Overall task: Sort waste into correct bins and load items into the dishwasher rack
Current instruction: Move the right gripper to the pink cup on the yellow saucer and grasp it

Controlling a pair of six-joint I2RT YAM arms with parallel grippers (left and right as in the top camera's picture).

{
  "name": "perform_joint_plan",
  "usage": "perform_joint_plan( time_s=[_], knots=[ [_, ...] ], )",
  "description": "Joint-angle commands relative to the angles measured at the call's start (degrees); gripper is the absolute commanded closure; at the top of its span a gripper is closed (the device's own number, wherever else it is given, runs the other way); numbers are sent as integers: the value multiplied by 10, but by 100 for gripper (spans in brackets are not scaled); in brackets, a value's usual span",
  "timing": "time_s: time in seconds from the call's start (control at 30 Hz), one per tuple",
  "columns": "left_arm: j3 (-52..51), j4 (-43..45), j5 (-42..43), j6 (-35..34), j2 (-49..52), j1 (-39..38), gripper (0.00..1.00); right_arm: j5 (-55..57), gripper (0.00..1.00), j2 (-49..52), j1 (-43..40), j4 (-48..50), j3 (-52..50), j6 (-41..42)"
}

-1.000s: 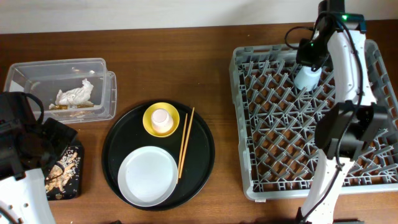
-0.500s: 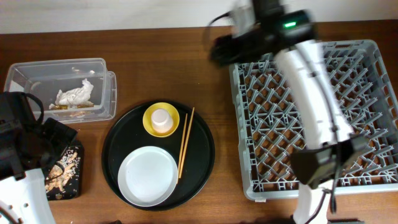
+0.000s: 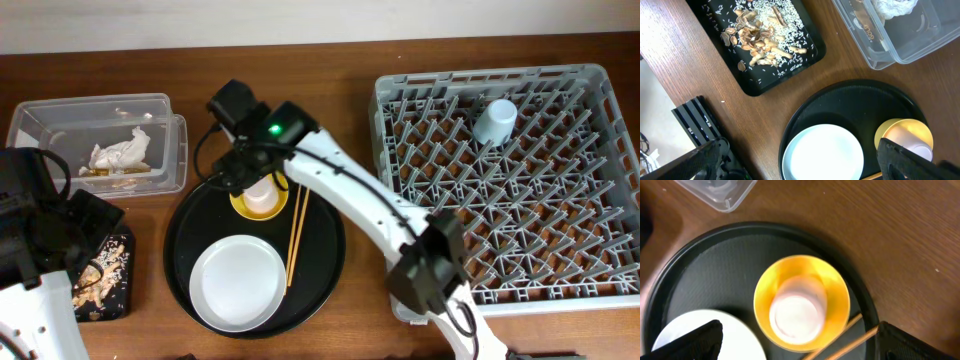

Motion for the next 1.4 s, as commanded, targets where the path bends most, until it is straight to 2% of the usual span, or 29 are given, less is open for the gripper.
perform_joint_plan(
  time_s=[0.0, 0.17, 0.27, 0.33, 0.4, 0.9, 1.03, 1.1, 1.37],
  knots=[
    [2, 0, -2, 3, 0, 3, 1, 35, 2, 30, 6, 12, 0, 31],
    [2, 0, -3, 3, 0, 3, 1, 30, 1, 67, 7, 13, 0, 46],
    [2, 0, -2, 3, 0, 3, 1, 31, 7, 83, 14, 11, -1, 57],
    [2, 0, -3, 3, 0, 3, 1, 31, 20, 83, 20, 10, -7, 59],
    [2, 0, -2, 3, 0, 3, 1, 31, 23, 83, 25, 6, -9, 59],
    [2, 0, -2, 3, 0, 3, 1, 33, 25, 82, 32, 4, -51, 59],
    [2, 0, -2, 3, 0, 3, 1, 33, 31, 81, 32, -11, -20, 58],
    [2, 0, -2, 3, 0, 3, 1, 35, 41, 81, 31, -25, 6, 58],
    [2, 0, -2, 3, 0, 3, 1, 77, 41, 72, 12, -122, 163, 58]
  ],
)
